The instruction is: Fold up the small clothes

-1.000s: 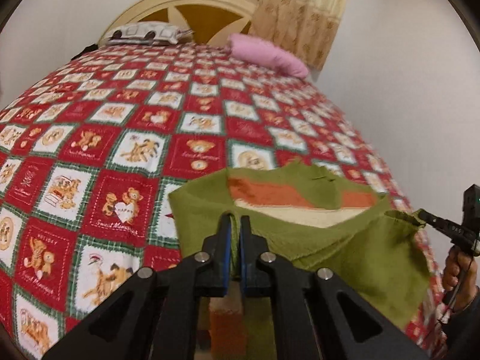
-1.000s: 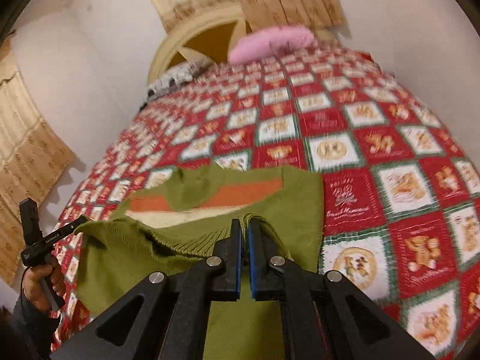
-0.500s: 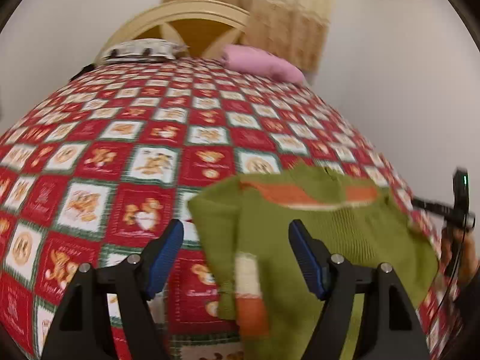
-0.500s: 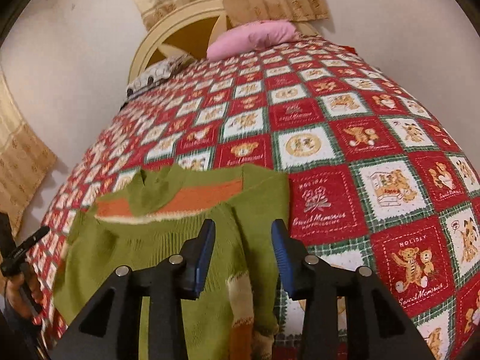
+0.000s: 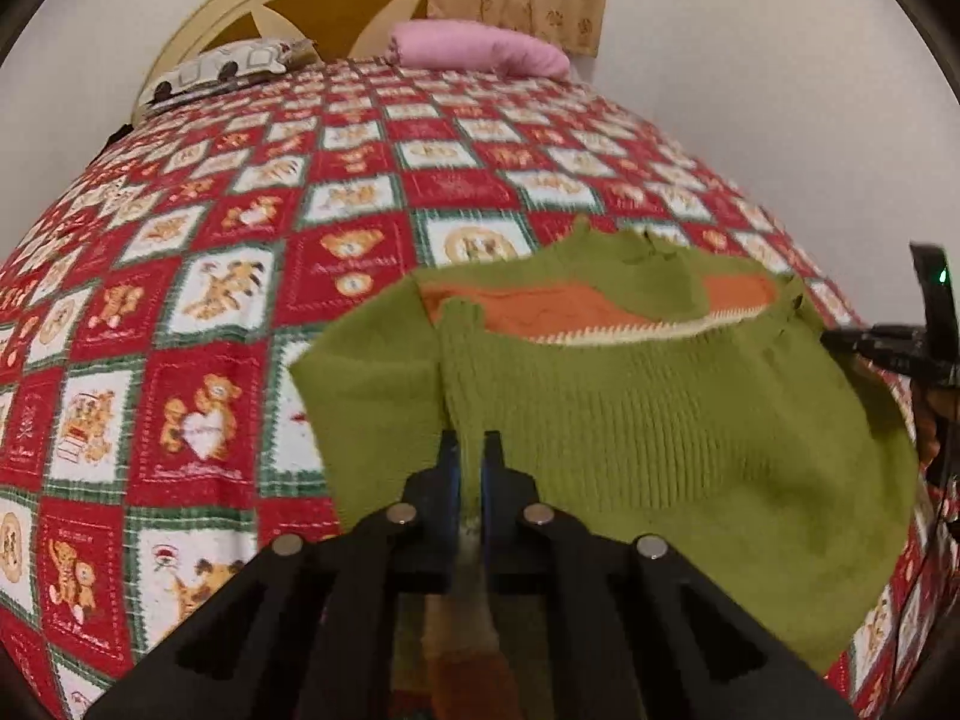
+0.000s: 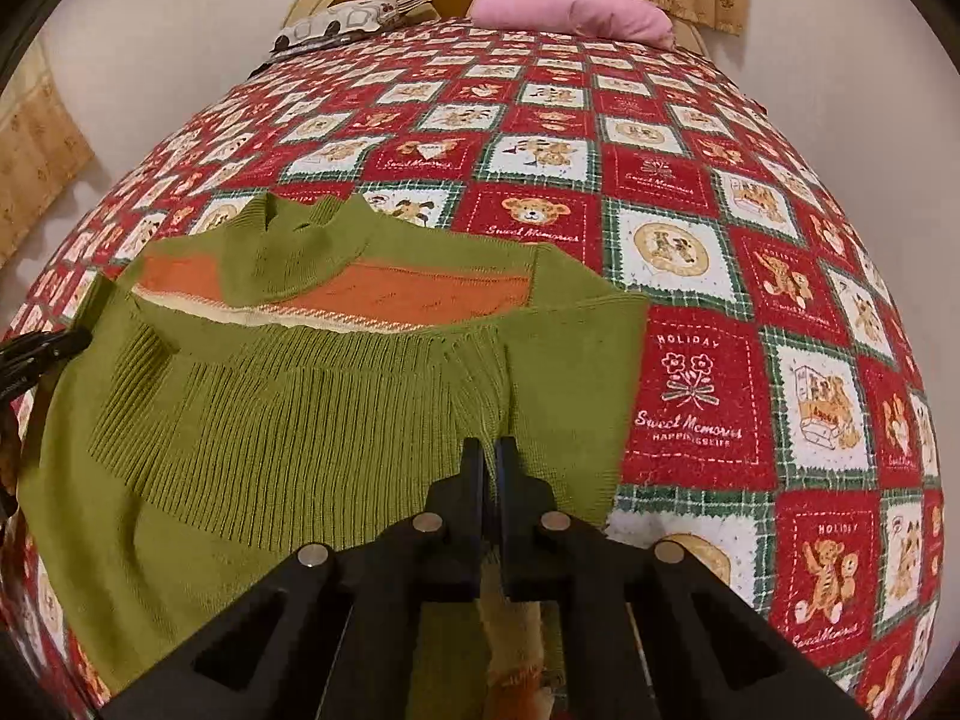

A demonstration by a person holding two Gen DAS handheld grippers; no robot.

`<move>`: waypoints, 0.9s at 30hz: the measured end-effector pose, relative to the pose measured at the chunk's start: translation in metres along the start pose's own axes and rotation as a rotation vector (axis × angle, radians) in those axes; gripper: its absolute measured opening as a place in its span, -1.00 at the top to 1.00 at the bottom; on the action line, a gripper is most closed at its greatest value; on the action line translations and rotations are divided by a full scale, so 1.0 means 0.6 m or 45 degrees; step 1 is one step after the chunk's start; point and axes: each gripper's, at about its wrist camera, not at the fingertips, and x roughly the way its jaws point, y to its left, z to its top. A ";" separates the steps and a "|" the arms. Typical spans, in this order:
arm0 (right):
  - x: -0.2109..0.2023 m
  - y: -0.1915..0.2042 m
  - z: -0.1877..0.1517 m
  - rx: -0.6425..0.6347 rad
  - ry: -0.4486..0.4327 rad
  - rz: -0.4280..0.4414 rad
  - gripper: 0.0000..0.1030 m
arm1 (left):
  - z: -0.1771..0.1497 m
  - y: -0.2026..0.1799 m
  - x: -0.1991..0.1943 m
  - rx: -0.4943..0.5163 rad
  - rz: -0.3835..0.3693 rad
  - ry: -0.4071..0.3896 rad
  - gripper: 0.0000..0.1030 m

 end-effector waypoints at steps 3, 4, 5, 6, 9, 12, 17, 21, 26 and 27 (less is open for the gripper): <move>-0.023 0.004 0.002 -0.023 -0.061 -0.014 0.95 | 0.013 0.008 -0.034 -0.025 -0.003 -0.080 0.89; -0.036 0.003 0.006 -0.017 -0.095 -0.013 0.95 | 0.020 0.011 -0.048 -0.037 -0.004 -0.109 0.89; -0.052 0.000 0.011 -0.006 -0.139 -0.006 0.95 | 0.027 0.014 -0.059 -0.046 -0.012 -0.136 0.89; -0.066 -0.002 0.018 0.007 -0.178 -0.001 0.96 | 0.035 0.015 -0.066 -0.050 -0.012 -0.160 0.89; -0.100 -0.008 0.045 0.043 -0.278 -0.001 0.96 | 0.062 0.025 -0.071 -0.063 0.002 -0.212 0.89; -0.104 -0.017 0.071 0.083 -0.313 -0.014 0.96 | 0.083 0.042 -0.043 -0.096 0.017 -0.201 0.89; -0.052 -0.026 0.089 0.111 -0.245 -0.029 0.96 | 0.087 0.051 0.029 -0.118 0.051 -0.107 0.89; -0.012 -0.040 0.084 0.148 -0.209 -0.060 0.96 | 0.077 0.051 0.069 -0.138 0.072 -0.057 0.89; 0.022 -0.054 0.077 0.166 -0.180 -0.098 0.96 | 0.066 0.049 0.085 -0.104 0.109 -0.038 0.81; 0.032 -0.055 0.077 0.164 -0.166 -0.114 0.96 | 0.063 0.046 0.091 -0.087 0.135 -0.022 0.70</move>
